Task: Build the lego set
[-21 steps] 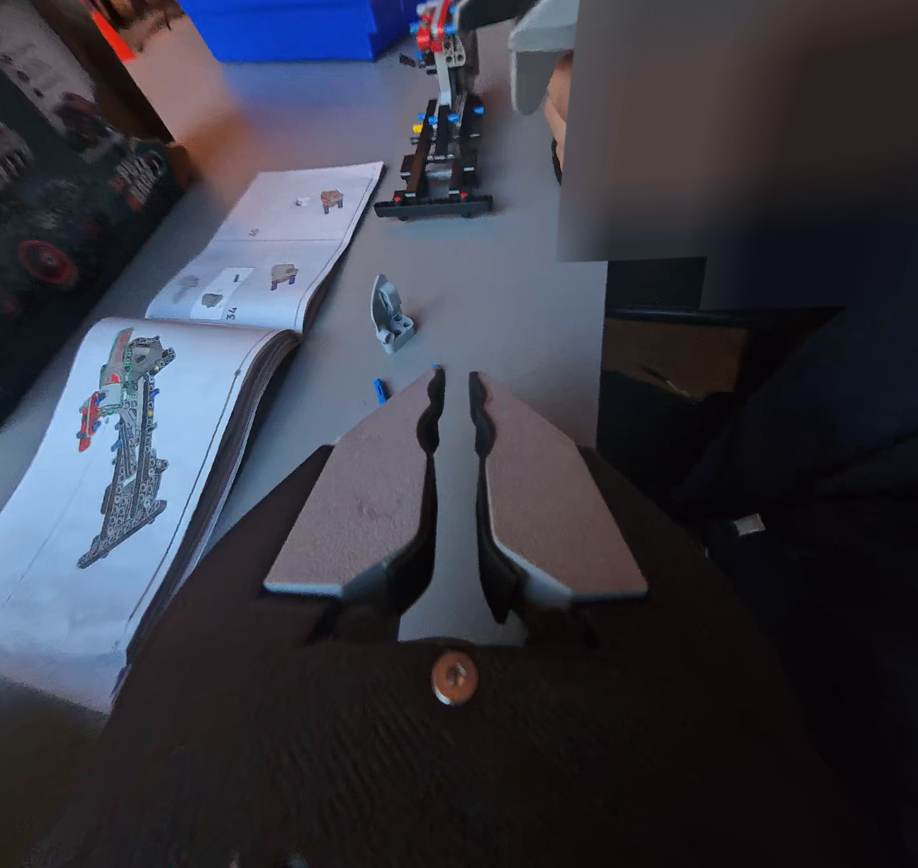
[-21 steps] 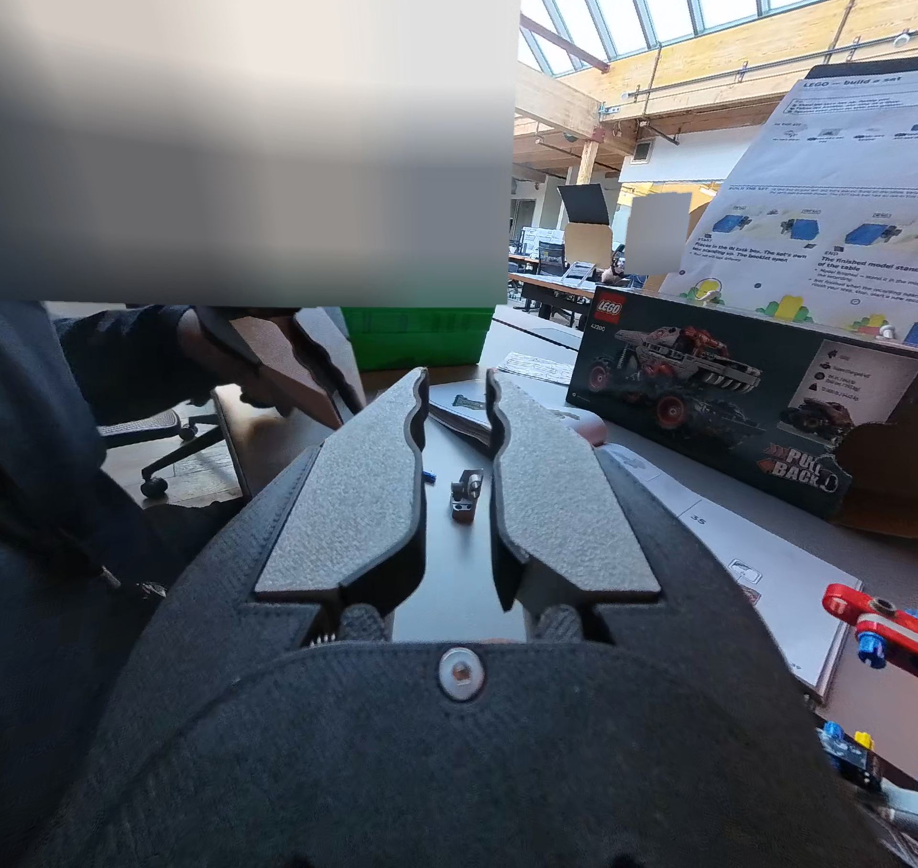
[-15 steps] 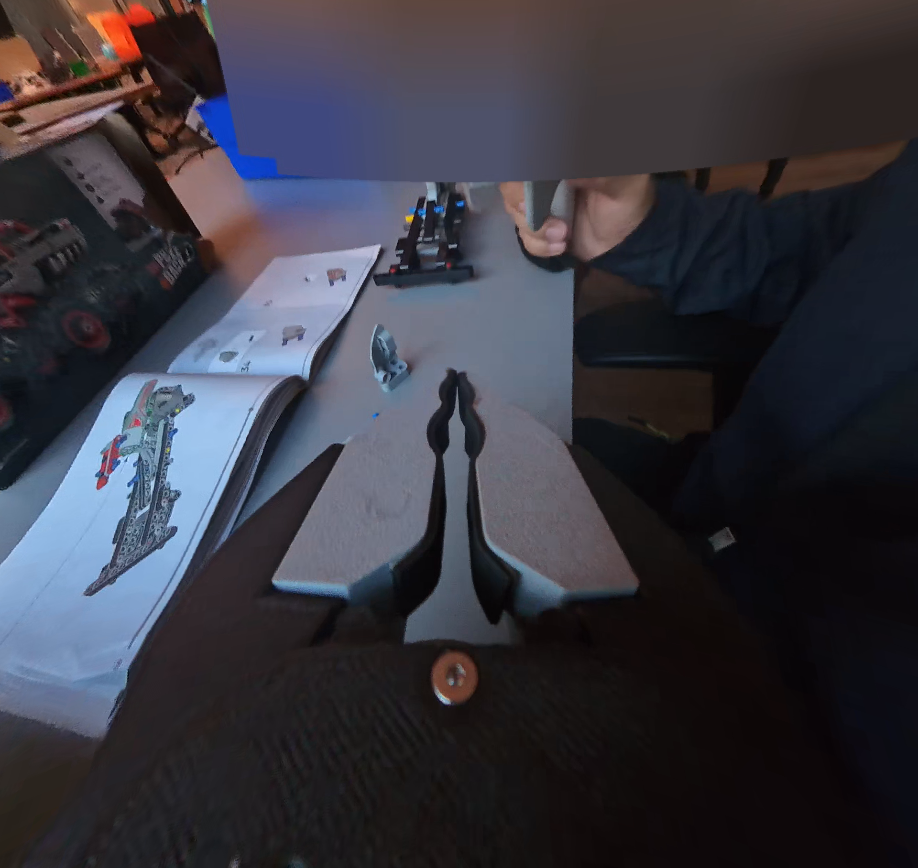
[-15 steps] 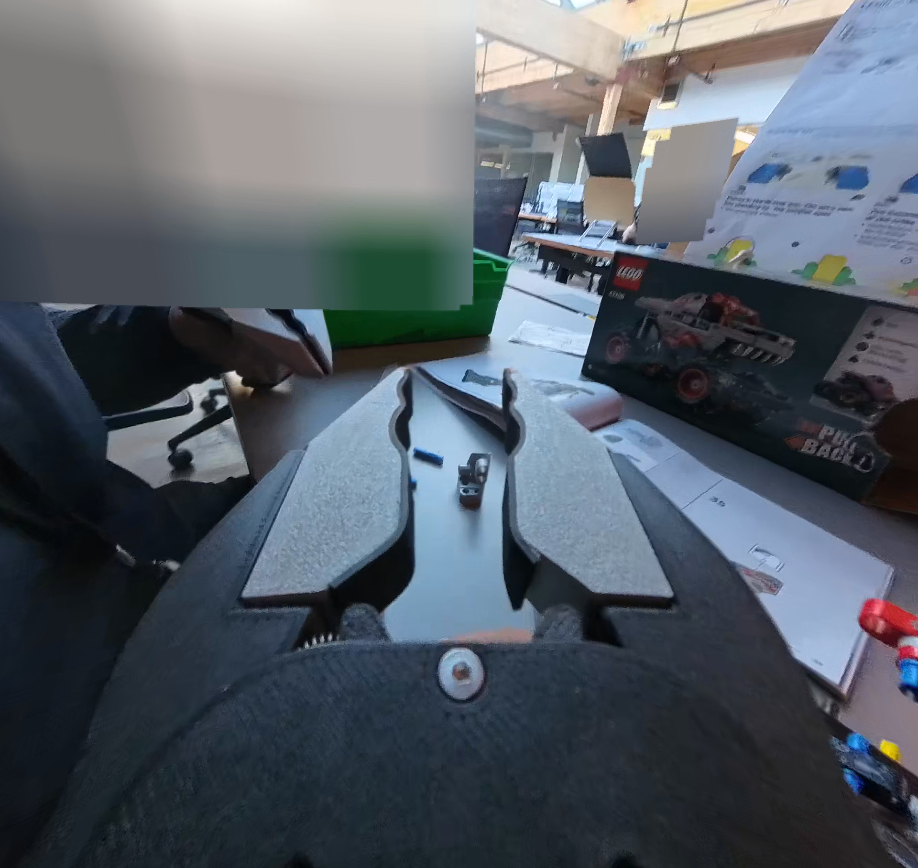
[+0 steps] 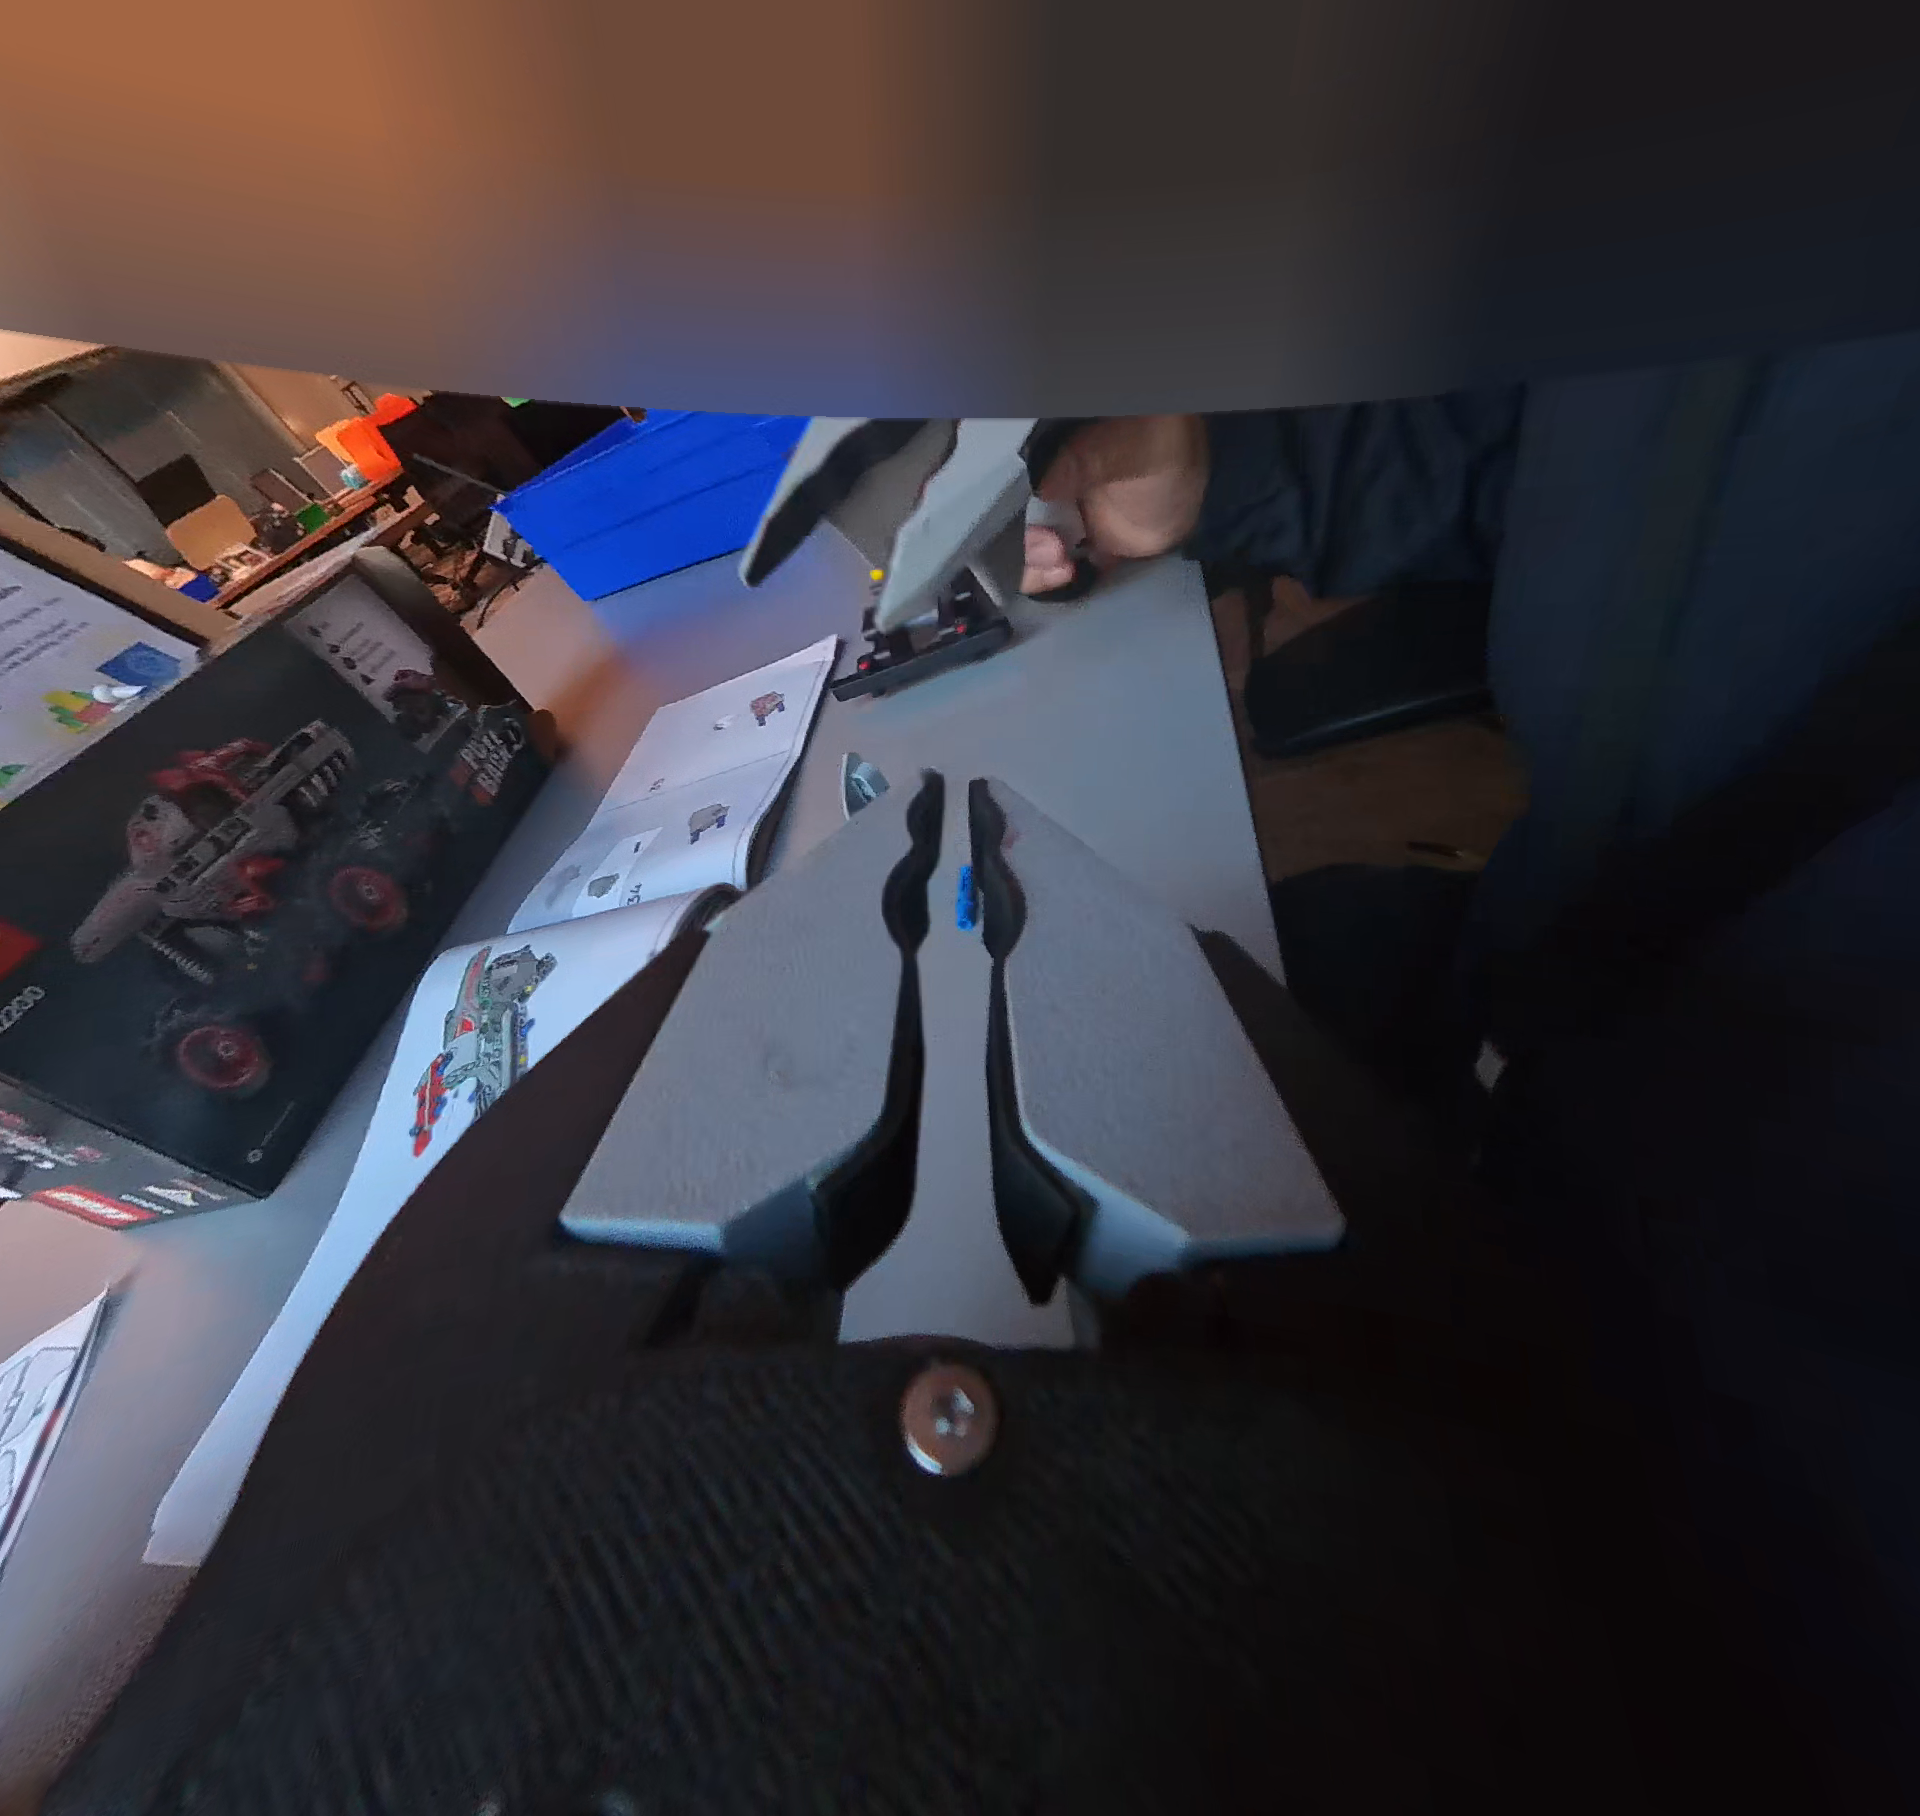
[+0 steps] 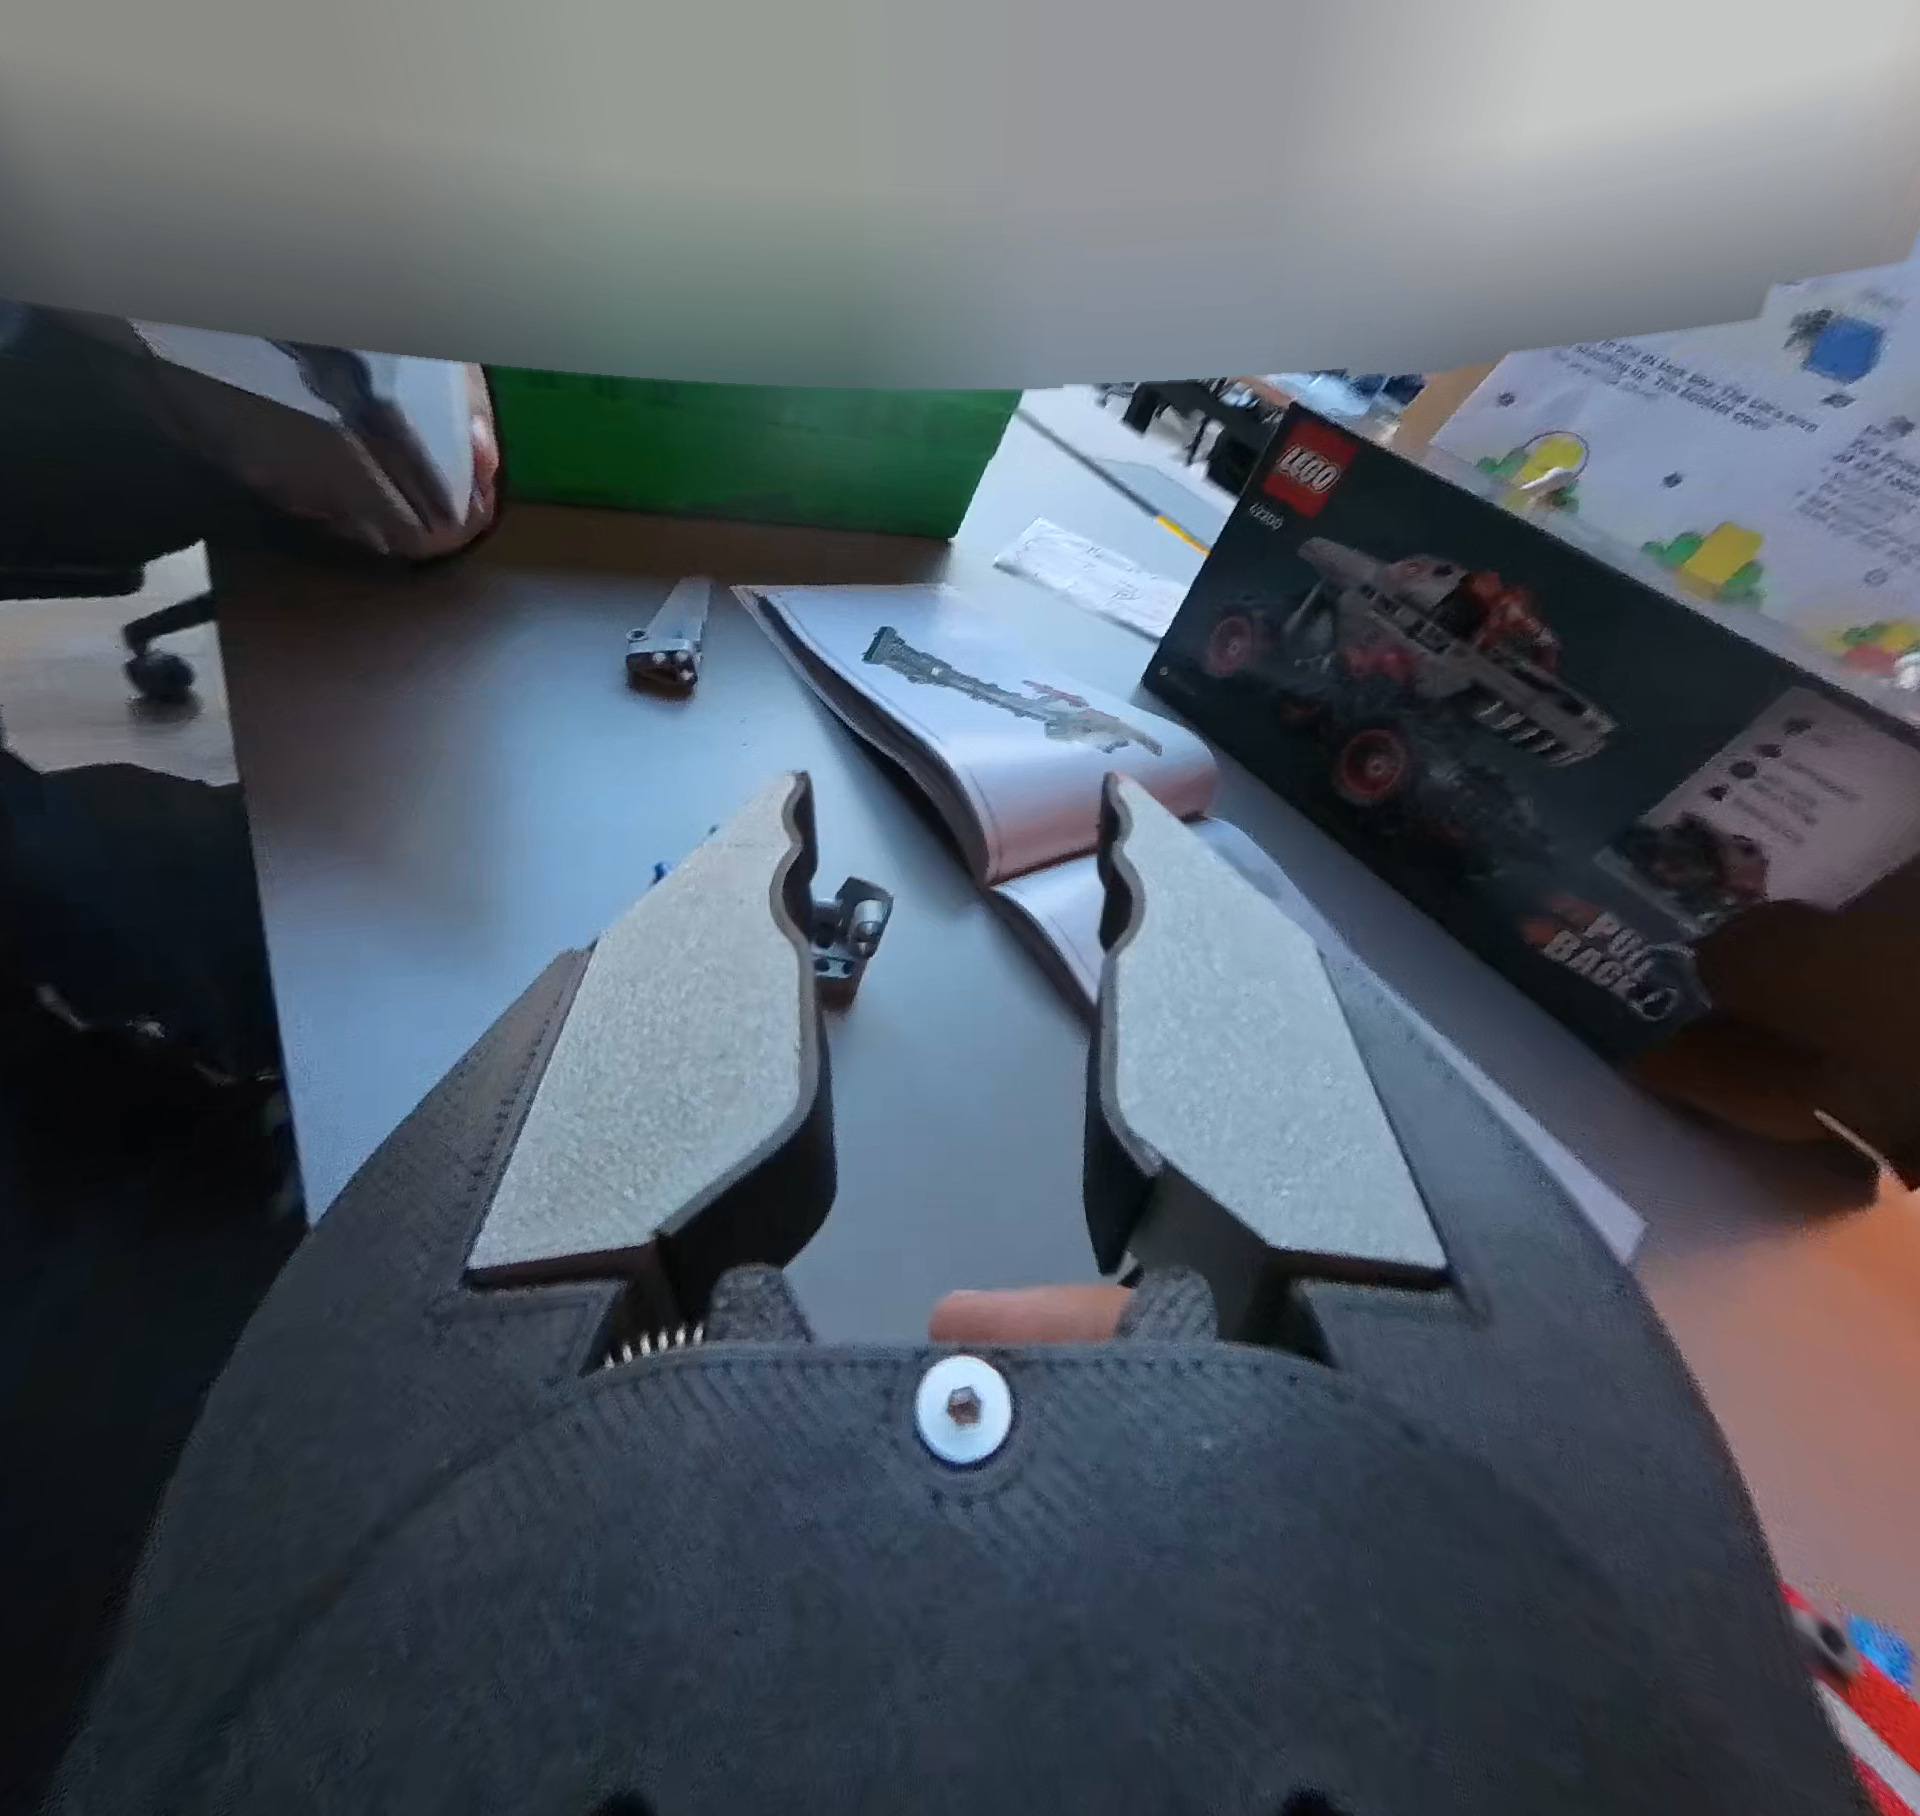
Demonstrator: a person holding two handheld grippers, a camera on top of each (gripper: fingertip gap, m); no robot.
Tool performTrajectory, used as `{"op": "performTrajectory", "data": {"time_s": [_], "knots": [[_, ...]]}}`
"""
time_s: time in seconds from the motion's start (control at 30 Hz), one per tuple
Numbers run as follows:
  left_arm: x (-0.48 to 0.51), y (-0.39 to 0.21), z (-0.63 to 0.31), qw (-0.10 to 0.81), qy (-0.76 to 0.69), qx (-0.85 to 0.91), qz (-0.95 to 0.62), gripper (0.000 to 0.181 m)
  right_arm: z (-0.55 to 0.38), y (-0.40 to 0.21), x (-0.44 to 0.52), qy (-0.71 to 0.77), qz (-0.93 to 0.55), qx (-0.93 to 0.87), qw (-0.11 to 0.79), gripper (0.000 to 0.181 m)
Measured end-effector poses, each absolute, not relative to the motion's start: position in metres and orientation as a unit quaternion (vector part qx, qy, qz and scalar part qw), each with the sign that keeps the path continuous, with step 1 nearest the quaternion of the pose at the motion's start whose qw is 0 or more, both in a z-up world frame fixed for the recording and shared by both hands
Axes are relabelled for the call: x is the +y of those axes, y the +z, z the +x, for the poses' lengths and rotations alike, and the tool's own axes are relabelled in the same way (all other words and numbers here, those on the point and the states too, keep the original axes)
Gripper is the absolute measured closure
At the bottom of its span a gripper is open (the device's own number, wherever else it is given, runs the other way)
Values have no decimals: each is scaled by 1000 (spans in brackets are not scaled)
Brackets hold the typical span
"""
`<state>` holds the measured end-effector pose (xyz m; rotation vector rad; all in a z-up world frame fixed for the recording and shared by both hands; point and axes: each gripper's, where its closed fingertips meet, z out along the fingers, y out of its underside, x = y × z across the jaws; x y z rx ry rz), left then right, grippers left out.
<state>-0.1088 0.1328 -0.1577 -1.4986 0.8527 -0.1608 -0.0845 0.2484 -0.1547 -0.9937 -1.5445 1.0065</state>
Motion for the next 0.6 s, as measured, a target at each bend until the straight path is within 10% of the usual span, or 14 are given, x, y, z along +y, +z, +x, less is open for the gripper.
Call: {"op": "performTrajectory", "data": {"time_s": [0.6], "knots": [[156, -131, -140, 693, -176, 243, -655, 174, -87, -169, 236, 442, -424, -661, 433, 131]]}}
